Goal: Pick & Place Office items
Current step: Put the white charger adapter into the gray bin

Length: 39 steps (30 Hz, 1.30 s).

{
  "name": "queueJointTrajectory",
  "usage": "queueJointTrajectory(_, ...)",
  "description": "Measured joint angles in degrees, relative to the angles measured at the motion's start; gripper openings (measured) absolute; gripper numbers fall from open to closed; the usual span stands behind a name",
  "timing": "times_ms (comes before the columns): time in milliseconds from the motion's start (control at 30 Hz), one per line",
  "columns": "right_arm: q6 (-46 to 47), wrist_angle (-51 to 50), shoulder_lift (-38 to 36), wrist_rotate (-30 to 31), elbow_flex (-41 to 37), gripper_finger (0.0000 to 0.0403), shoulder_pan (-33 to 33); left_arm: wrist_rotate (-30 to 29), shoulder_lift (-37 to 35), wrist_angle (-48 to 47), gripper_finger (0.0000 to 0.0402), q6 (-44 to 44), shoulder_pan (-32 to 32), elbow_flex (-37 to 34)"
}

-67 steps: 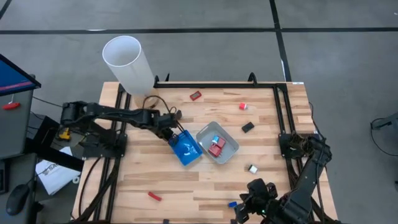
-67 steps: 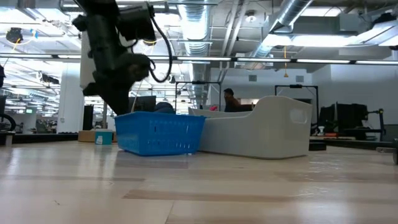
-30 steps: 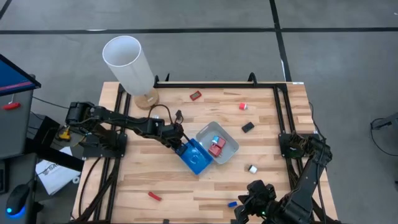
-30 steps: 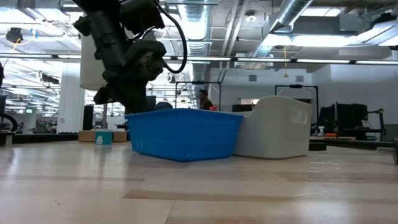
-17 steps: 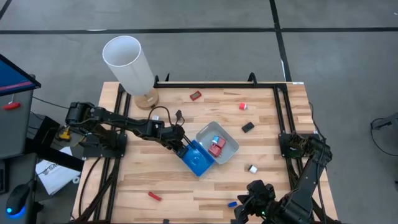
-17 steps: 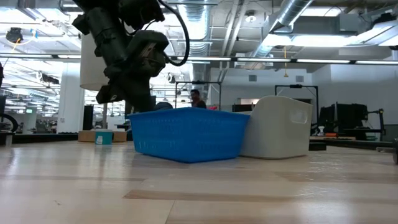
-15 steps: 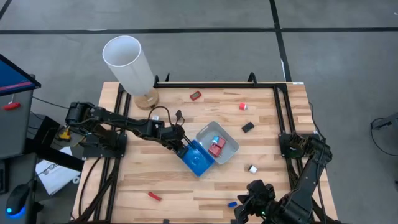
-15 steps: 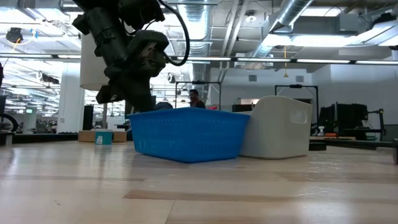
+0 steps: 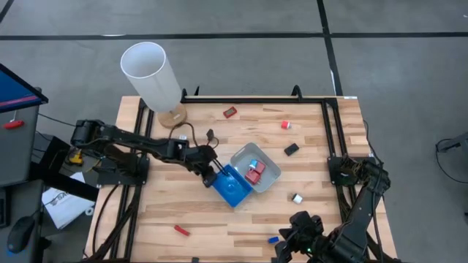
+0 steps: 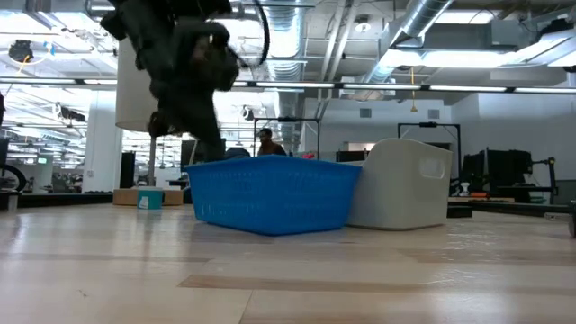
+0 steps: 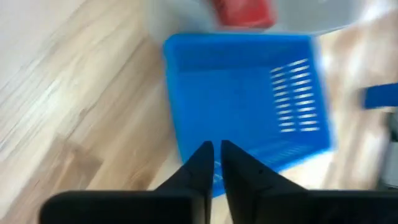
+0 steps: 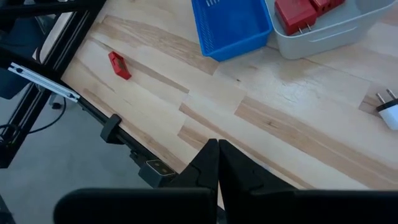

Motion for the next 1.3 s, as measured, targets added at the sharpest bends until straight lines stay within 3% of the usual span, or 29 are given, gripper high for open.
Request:
queueJointTrajectory(200, -0.6, -3.3, 0.0, -5.3, 0.0, 0.0008, -0.1, 3.0, -12.2, 0.6, 0.01, 6.1, -1.9, 0.0)
queueJointTrajectory(333, -6.3, -3.3, -0.1, -8.8, -1.3, 0.0038, -1.1, 4.1, -21.6, 4.7, 0.0137, 7.8, -9.4, 0.0)
queueJointTrajectory(500, -13.5, -3.2, -0.1, -15.9, -6.5, 0.01, -3.3, -5.6, -27.9, 15.0, 0.0162, 10.2, -24.3, 0.0)
queueJointTrajectory(600, -16.4, -3.4, -0.2, -20.1, -10.5, 0.015, -4.9, -15.3, -28.0, 20.9, 0.0173, 14.7, -33.5, 0.0)
queueJointTrajectory(700, -19.4, -3.2, -1.0, -22.5, -13.9, 0.0209, -6.3, -22.4, -26.3, 26.3, 0.0186, 15.8, -38.9, 0.0)
queueJointTrajectory(900, -22.9, -2.4, -7.1, -23.3, -24.8, 0.0296, -8.5, -25.6, -22.5, 32.0, 0.0206, 15.7, -41.1, 0.0)
queueJointTrajectory(1300, -25.7, 20.3, -30.0, -34.2, -57.0, 0.0292, -10.4, -26.9, -22.1, 36.0, 0.0211, 15.6, -40.5, 0.0)
